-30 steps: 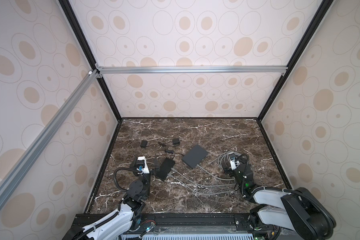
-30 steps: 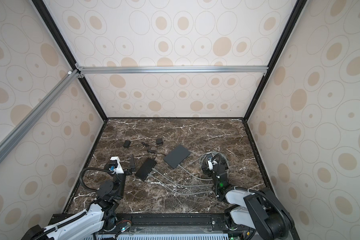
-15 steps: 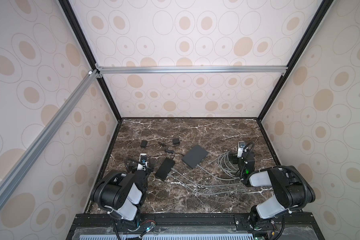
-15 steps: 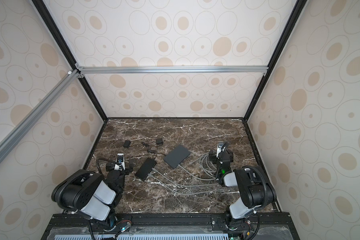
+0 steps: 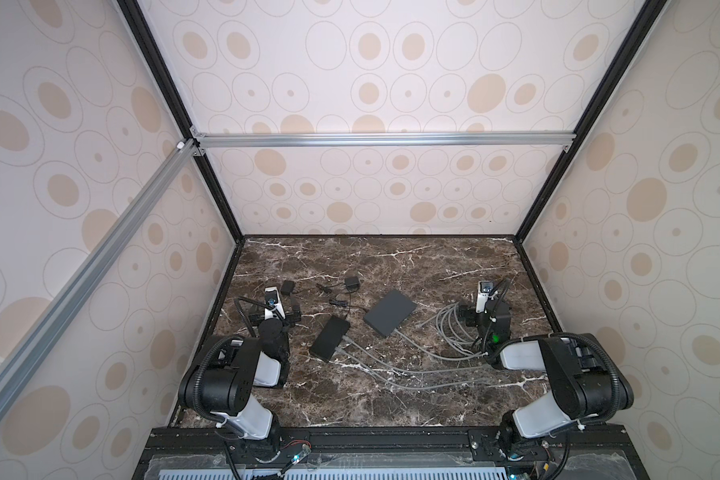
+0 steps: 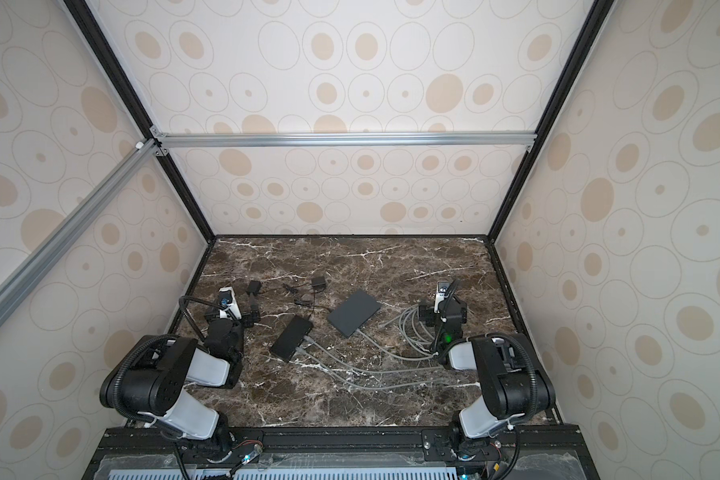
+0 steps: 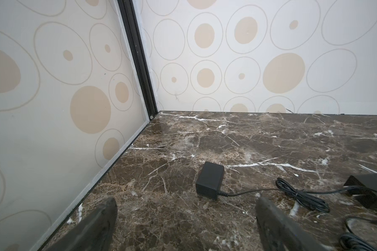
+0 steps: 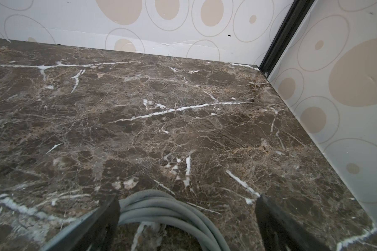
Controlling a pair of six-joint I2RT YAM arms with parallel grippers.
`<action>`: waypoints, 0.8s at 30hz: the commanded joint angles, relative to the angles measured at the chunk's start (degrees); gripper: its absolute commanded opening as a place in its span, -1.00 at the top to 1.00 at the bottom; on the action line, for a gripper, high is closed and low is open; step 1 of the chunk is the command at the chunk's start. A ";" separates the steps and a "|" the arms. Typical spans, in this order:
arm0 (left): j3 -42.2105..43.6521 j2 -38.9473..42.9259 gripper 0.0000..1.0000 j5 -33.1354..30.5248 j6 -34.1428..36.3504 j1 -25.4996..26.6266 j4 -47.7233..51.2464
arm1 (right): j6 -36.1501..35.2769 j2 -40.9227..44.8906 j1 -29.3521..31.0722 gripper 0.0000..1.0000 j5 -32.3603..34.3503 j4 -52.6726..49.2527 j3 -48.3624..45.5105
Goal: Insert the plug into the switch port
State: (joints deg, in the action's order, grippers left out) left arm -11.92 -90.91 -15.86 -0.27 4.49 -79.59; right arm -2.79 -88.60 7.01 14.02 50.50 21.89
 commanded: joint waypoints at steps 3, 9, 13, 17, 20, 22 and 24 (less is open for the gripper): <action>0.18 0.43 -0.96 1.63 -0.33 -0.45 -0.61 | 0.50 0.43 -0.10 -0.99 -0.19 -0.05 0.07; 9.13 -0.48 -0.96 18.29 5.59 -0.43 -17.82 | -5.99 1.35 -0.14 -0.99 -15.12 14.14 -8.61; 6.49 0.59 -0.96 16.21 4.81 -0.43 -11.74 | -3.20 1.18 -0.19 -0.99 -8.37 2.49 -2.13; -1.36 0.67 -0.96 7.52 -0.61 -2.12 3.32 | 1.75 0.42 -4.74 -0.99 -12.06 -6.57 3.15; -1.09 0.54 -0.96 8.12 -0.91 -2.65 2.35 | 1.65 0.33 -4.72 -0.99 -11.90 -6.06 2.92; -1.06 0.63 -0.96 8.08 -0.86 -2.60 2.40 | 1.60 0.54 -4.73 -0.99 -12.06 -6.05 2.80; -1.00 0.51 -0.96 8.10 -0.78 -2.63 2.15 | 1.57 0.56 -4.73 -0.99 -12.10 -6.00 2.72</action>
State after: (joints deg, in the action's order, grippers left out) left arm -12.67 -90.67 -6.87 -0.25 2.24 -78.37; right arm -1.96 -88.16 2.24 2.74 45.95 24.95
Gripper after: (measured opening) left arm 0.982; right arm 0.996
